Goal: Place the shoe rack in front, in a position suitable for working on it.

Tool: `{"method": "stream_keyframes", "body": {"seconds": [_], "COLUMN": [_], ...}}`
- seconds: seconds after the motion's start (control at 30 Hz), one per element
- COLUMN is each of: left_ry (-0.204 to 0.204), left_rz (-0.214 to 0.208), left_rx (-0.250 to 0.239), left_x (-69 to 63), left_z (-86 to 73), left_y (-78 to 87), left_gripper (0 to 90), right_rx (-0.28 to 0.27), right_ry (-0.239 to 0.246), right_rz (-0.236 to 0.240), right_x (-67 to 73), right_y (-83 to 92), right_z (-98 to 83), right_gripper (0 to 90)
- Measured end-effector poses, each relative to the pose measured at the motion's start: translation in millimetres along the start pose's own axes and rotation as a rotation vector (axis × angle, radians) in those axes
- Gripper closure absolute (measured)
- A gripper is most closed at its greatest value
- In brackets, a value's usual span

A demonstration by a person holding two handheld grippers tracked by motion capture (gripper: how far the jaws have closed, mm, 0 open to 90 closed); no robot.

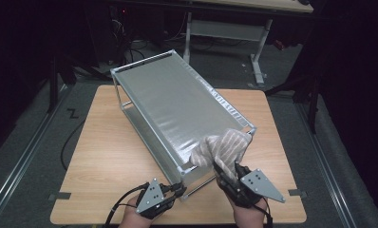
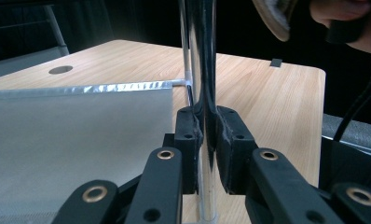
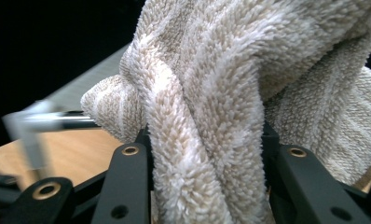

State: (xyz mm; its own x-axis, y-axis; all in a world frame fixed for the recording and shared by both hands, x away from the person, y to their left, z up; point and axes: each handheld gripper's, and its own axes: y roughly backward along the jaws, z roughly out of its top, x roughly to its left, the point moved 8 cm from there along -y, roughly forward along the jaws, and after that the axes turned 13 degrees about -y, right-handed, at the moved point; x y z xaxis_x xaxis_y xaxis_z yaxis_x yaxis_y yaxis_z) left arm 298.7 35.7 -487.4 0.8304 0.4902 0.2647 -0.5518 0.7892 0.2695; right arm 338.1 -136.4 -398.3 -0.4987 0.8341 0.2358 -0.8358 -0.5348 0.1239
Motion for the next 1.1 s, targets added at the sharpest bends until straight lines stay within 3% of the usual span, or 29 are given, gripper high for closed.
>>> {"method": "stream_keyframes", "body": {"seconds": [0.37,0.5,0.8,1.1], "left_ry": [-0.007,-0.012,0.025,0.041], "left_rz": [0.003,0.000,-0.028,-0.018], "left_rx": [-0.005,-0.012,0.018,0.023], "left_x": [-2.2,-2.6,-1.5,3.7], "left_z": [-1.5,-2.0,-9.9,-11.3], "left_y": [6.2,8.3,6.9,6.8], "left_gripper": [78.1,71.5,49.5,45.4], "right_rx": [-0.032,-0.040,-0.044,-0.038], "right_ry": [-0.085,-0.102,-0.085,-0.053], "right_rz": [-0.155,-0.191,-0.189,-0.148], "right_x": [-66.7,-80.9,-78.3,-58.1], "right_y": [3.5,4.8,0.4,-1.3], "right_z": [11.7,13.7,16.2,14.6], "right_gripper": [60.2,60.0,59.7,59.4]}}
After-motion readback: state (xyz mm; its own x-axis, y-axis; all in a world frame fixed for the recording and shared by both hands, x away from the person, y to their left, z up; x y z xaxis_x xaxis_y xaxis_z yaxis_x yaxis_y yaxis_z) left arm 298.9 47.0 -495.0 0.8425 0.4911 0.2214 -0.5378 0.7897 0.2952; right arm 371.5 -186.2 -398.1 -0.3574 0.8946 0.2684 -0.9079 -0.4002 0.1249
